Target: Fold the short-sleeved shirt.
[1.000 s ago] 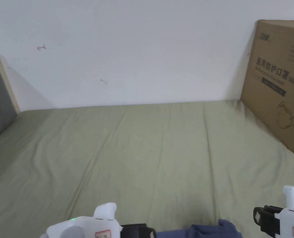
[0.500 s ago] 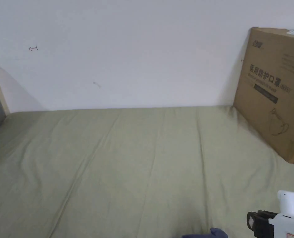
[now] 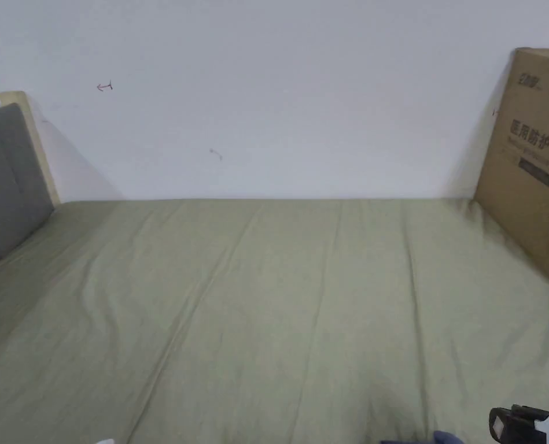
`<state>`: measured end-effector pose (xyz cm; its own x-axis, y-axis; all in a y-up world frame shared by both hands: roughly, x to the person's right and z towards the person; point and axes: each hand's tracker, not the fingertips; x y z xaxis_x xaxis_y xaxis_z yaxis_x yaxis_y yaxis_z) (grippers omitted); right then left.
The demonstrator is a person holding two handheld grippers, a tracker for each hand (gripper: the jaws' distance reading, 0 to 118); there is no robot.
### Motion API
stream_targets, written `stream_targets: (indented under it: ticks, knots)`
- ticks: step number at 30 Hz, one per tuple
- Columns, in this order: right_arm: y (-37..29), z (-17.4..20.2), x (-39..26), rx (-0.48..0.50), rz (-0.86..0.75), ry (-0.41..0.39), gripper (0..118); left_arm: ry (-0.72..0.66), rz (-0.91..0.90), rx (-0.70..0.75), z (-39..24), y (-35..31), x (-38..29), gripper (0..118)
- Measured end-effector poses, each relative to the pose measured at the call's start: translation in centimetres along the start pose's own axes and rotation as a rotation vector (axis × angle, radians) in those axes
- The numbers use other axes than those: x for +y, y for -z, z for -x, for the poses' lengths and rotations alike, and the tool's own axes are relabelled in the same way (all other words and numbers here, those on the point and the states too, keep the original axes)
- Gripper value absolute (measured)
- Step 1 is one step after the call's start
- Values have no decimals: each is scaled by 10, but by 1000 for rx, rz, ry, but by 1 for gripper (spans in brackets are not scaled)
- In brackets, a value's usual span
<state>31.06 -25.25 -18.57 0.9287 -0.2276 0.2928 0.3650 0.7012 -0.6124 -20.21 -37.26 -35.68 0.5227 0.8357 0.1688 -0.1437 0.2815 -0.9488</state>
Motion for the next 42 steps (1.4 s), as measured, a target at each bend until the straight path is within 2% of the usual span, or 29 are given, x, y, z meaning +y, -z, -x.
stream_targets:
  ticks: [1,2,4,7,8,9,11,13,16,17,18,19,20,21,22,23,28,33,36,38,42]
  knots:
    - [0,1,0,-1,0,4,0,-26,23,-8,9,-5,4,112]
    - [1,2,0,-2,-3,7,0,-37,17,-26,24,-7,5,118]
    - [2,3,-1,-2,-2,11,0,-105,64,-50,46,2,10,118]
    - [5,7,-5,-1,22,12,0,-277,87,-103,86,28,-2,118]
    - [7,7,-7,2,33,16,0,-311,88,-178,91,41,-8,118]
    - [8,8,-9,4,44,22,0,-290,49,-274,87,48,-8,118]
    - [9,9,-12,2,57,29,0,-330,117,-390,80,73,-11,118]
    - [11,10,-13,0,69,27,0,-324,196,-418,73,100,-15,118]
    - [11,13,-13,-3,80,22,0,-171,217,-400,62,114,-15,116]
    - [10,14,-12,-1,81,23,0,-154,213,-403,64,115,-15,101]
    - [10,14,-12,0,80,24,0,-145,194,-359,68,112,-14,37]
    - [9,15,-11,1,79,23,0,-148,166,-235,80,107,-16,8]
    - [10,15,-11,2,78,20,0,-130,161,-62,90,112,-21,8]
    - [10,16,-11,3,78,17,0,-145,159,-99,108,107,-28,8]
    - [11,16,-12,1,81,12,0,-154,85,-319,86,102,-23,8]
    - [12,17,-12,-2,85,9,0,-114,133,-180,80,103,-29,8]
    - [11,20,-15,25,92,11,0,-118,123,-137,60,93,-24,9]
    - [2,17,-15,36,73,-10,0,137,93,160,-1,37,-18,10]
    - [2,13,-16,41,76,-16,0,369,29,515,-53,9,-21,10]
    - [2,10,-17,45,82,-16,0,477,-15,653,-80,6,-28,10]
    - [-3,1,-21,58,70,15,0,539,-15,670,-127,32,-41,10]
